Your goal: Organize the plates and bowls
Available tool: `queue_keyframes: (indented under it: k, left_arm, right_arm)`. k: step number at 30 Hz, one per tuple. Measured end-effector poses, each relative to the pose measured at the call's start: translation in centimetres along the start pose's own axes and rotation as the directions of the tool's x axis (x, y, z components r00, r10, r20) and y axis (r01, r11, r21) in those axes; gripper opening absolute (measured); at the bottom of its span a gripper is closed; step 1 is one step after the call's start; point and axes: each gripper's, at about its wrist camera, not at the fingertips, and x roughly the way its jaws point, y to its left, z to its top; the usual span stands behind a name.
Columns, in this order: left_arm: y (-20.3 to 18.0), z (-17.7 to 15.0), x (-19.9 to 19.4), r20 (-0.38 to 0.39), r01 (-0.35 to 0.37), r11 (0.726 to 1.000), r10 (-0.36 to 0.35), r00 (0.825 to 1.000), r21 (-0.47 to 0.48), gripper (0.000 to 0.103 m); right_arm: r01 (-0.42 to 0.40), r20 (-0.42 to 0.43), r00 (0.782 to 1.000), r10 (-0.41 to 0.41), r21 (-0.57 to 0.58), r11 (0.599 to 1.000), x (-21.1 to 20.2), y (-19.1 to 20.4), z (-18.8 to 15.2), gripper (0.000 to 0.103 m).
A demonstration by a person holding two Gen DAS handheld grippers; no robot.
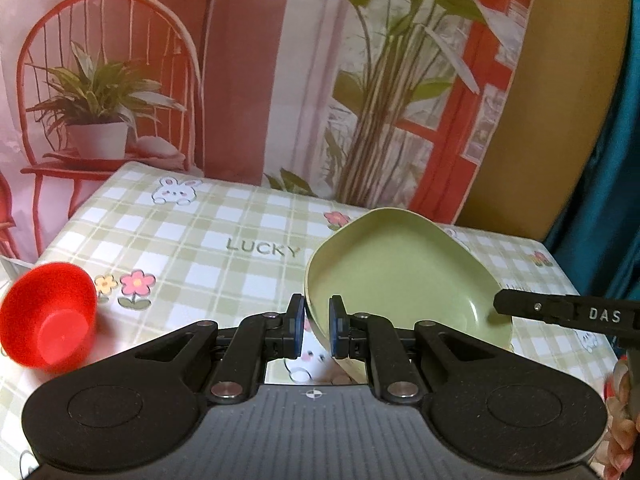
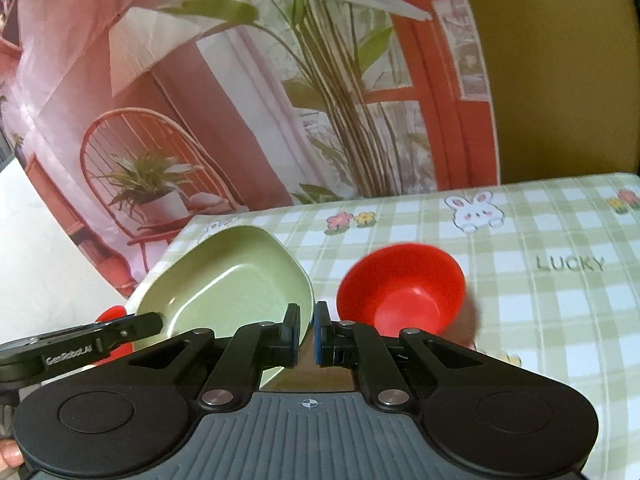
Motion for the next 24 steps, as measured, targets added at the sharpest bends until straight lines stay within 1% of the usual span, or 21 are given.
queue_keyframes:
  k: [6, 15, 19, 24]
  left_arm:
    - [-1.1, -2.4, -1.1, -0.037, 0.035, 0.999, -0.034, 0.999, 0.006, 0.014]
    - [-2.1, -6.1, -2.4, -0.106, 0.075, 0.997, -0.075, 0.992, -0.001, 0.015]
    - [-2.0, -6.8, -2.4, -0.121, 0.08, 0.997, -0.081, 0.989, -0.017, 0.015]
    - [-1.8, -6.7, -2.2, -0.122, 0.073, 0.997, -0.074, 0.99, -0.018, 0.015]
  right_arm:
    - [0.009, 0.008, 1.0, -0.009, 0.055, 0.998, -2.1, -1.5, -2.4, 0.007]
    - [0.038, -0.002, 0.999, -0.038, 0.083, 0.996, -3.1, -2.7, -4.3, 0.007]
    - [0.042, -0.006, 0.999, -0.041, 0.084, 0.996, -3.3, -2.7, -4.9, 0.007]
    - [0.043, -0.021, 0.999, -0.041, 0.093, 0.995, -3.5, -2.8, -6.2, 0.007]
